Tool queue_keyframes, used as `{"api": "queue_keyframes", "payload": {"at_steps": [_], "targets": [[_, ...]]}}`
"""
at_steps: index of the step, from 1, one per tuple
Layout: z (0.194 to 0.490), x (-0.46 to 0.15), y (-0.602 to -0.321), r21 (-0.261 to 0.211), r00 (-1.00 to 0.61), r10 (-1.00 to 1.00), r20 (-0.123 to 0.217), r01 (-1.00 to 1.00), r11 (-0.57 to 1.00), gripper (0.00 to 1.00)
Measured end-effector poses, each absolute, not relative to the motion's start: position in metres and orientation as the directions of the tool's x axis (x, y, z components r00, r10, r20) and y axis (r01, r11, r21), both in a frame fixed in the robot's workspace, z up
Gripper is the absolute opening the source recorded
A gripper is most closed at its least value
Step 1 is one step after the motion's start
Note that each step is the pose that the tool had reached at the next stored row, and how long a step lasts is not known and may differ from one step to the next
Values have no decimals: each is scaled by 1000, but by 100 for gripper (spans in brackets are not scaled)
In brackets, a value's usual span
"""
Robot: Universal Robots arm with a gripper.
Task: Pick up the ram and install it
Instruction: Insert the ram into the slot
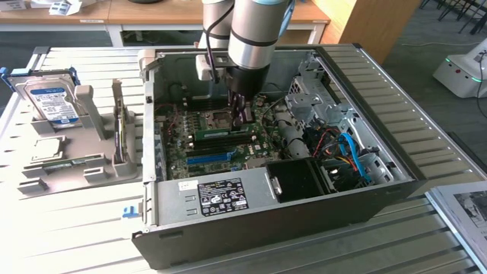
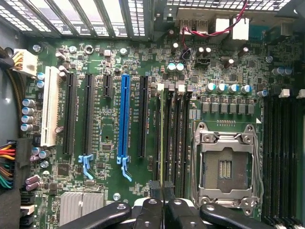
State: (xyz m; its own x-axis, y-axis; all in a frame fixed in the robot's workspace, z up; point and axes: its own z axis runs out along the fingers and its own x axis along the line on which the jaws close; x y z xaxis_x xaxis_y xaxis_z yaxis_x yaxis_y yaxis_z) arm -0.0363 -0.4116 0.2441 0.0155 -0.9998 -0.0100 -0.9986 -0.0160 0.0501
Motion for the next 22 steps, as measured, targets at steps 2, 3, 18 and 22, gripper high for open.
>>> {"api": "queue_keyframes", "payload": {"at_steps": [2,3,18,22], "targets": [[243,-36,-412,50,15,-1000,-10,-999,-16,12],[243,-36,-412,50,15,-1000,-10,-999,-16,12],[238,-36,-412,50,15,-1000,-10,-999,-16,12],[237,-36,-412,50,14,-1000,-10,-999,-14,12]]}}
